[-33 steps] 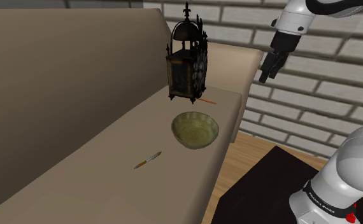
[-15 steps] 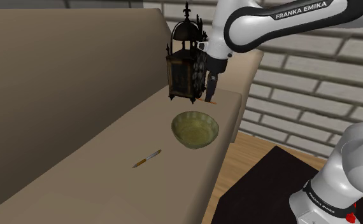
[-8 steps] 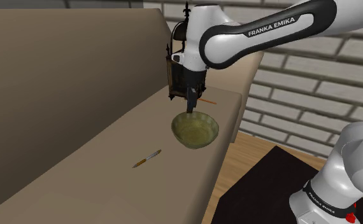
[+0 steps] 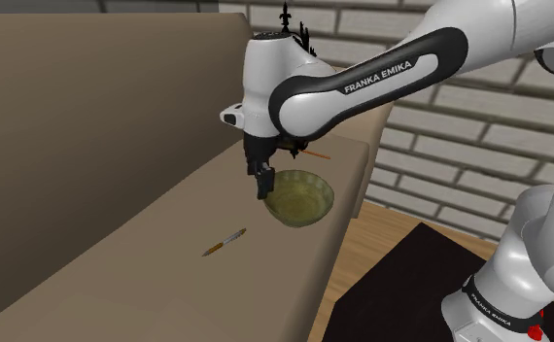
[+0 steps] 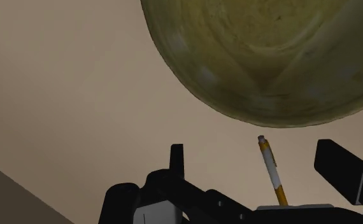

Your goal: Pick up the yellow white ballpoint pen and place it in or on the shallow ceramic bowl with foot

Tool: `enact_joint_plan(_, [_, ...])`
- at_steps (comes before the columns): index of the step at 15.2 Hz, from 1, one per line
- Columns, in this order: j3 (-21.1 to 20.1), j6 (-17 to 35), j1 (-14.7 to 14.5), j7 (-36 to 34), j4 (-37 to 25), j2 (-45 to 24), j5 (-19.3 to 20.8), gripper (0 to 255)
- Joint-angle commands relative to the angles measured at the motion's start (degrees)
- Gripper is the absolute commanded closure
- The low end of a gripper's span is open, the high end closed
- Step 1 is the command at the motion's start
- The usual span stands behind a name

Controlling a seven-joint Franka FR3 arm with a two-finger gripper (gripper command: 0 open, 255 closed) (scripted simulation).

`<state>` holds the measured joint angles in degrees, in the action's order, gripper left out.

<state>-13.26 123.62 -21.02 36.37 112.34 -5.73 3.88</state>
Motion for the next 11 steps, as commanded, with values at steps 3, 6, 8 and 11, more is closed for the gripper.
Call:
enact_joint_plan(3, [-2.16,2.22,-2.64,2.24,-2.45,-4.83,2.91,0])
enact_joint_plan(6, [-3.58,3.57,-4.68,3.87,-4.17,-8.17,5.26,0])
enact_joint_plan(8, [-4.45,4.45,-6.08,4.93,-5.19,-10.30,6.90,0])
enact_joint_plan(11, [-4.50,5.89,-6.58,4.95,-5.09,-11.79,7.82,0])
